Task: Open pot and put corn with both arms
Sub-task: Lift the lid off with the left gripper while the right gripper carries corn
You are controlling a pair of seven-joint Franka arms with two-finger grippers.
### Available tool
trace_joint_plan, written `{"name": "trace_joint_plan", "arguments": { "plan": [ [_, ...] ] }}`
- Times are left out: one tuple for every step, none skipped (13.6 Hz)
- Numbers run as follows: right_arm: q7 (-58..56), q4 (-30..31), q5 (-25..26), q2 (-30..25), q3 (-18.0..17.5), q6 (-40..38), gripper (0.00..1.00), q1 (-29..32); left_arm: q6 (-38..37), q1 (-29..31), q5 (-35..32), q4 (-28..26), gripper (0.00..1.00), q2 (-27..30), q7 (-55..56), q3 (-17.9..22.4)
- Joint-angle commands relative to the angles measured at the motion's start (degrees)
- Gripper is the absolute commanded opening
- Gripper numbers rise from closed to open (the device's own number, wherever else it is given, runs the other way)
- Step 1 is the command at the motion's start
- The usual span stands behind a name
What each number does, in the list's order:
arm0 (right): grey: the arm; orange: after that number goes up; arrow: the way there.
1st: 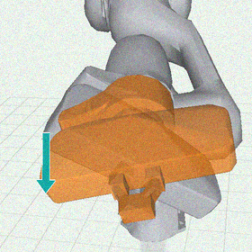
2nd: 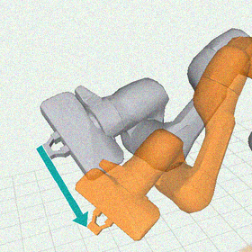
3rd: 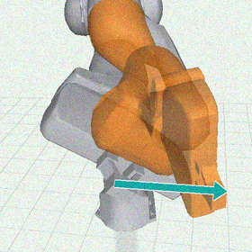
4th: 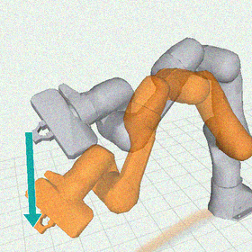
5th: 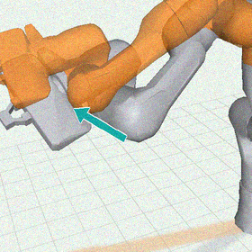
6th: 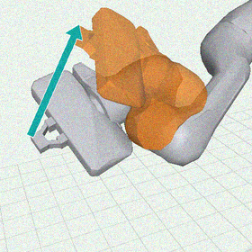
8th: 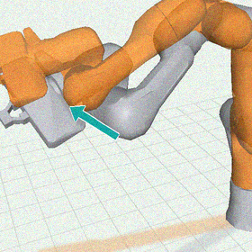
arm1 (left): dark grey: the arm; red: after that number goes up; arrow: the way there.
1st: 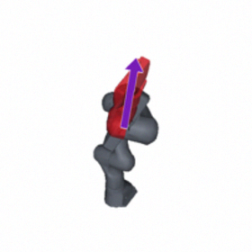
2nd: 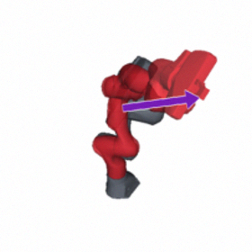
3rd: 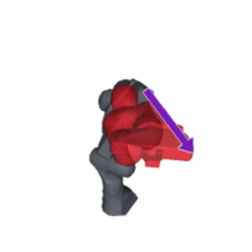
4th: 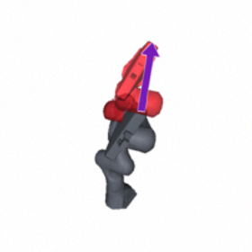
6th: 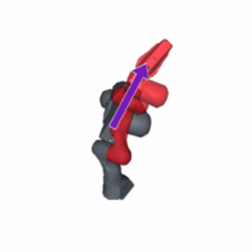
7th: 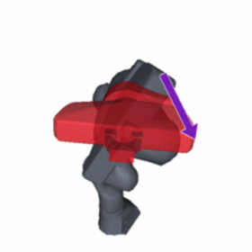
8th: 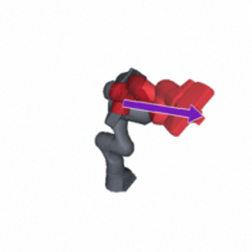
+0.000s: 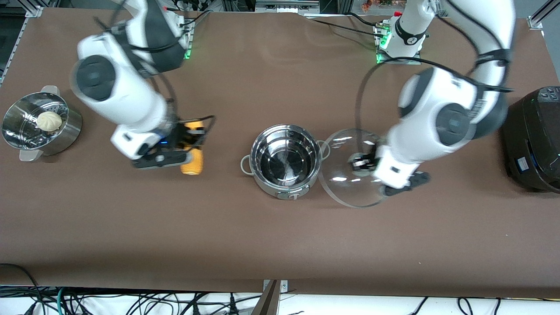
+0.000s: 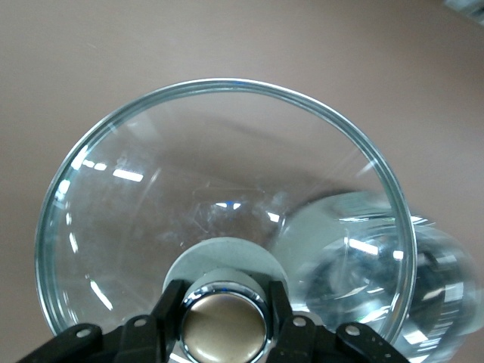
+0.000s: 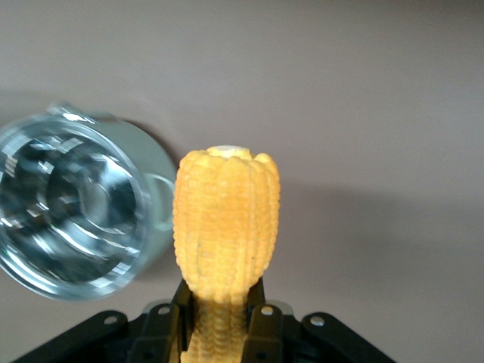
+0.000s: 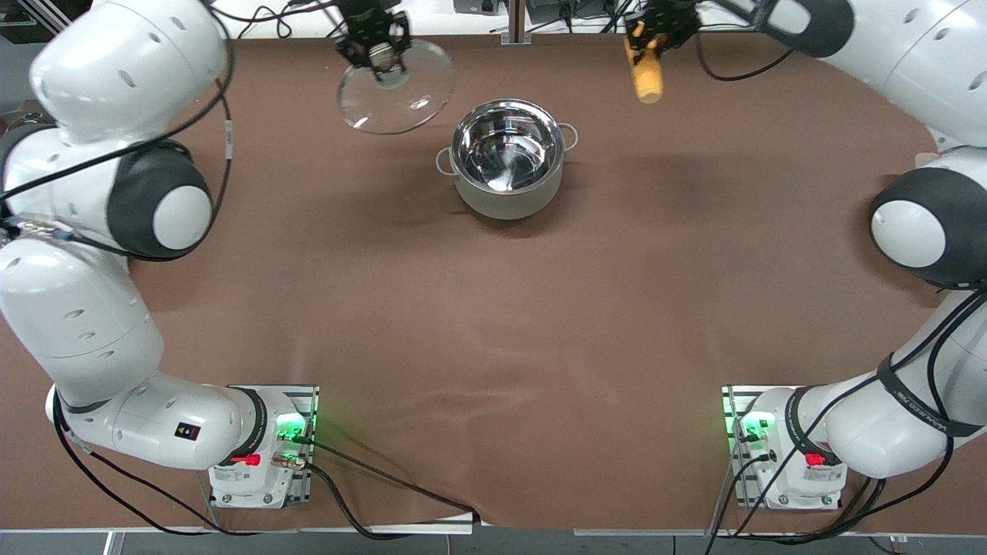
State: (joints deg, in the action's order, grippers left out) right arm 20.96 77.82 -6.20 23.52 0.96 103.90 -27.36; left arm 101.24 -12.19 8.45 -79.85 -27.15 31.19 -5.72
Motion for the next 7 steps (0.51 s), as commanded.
{"name": "trace_joint_plan", "arguments": {
  "plan": [
    [7.50, -2.76, -0.39, 3.37, 0.18, 4.37, 0.00, -5.23, 2.29, 3.57, 1.31, -11.81, 0.00, 5.61, -12.70, 1.14],
    [7.69, -3.64, -0.30, 4.59, 0.18, 4.55, 0.00, -6.29, 3.51, 3.75, 0.78, -13.56, 0.00, 5.70, -15.34, 2.54],
    [7.87, -4.25, -0.21, 5.82, 0.18, 4.73, 0.00, -7.17, 5.18, 4.19, -0.27, -15.76, 0.00, 5.70, -19.19, 3.86],
    [8.39, -4.78, -0.13, 7.40, 0.18, 6.04, 0.00, -8.22, 8.24, 5.24, -2.02, -18.74, 0.00, 5.70, -23.06, 4.66],
    [8.83, -4.96, -0.12, 9.24, 0.18, 9.18, 0.00, -9.02, 11.84, 5.86, -2.56, -21.99, 0.00, 5.79, -26.75, 5.80],
    [9.53, -4.96, -0.12, 10.91, 0.18, 12.26, 0.00, -9.46, 15.09, 5.95, -2.65, -24.45, 0.00, 5.70, -29.05, 6.94],
    [9.80, -4.96, -0.12, 12.50, 0.18, 14.81, 0.00, -9.99, 18.26, 5.95, -2.65, -26.65, 0.00, 5.18, -30.73, 7.91]
  ]
}}
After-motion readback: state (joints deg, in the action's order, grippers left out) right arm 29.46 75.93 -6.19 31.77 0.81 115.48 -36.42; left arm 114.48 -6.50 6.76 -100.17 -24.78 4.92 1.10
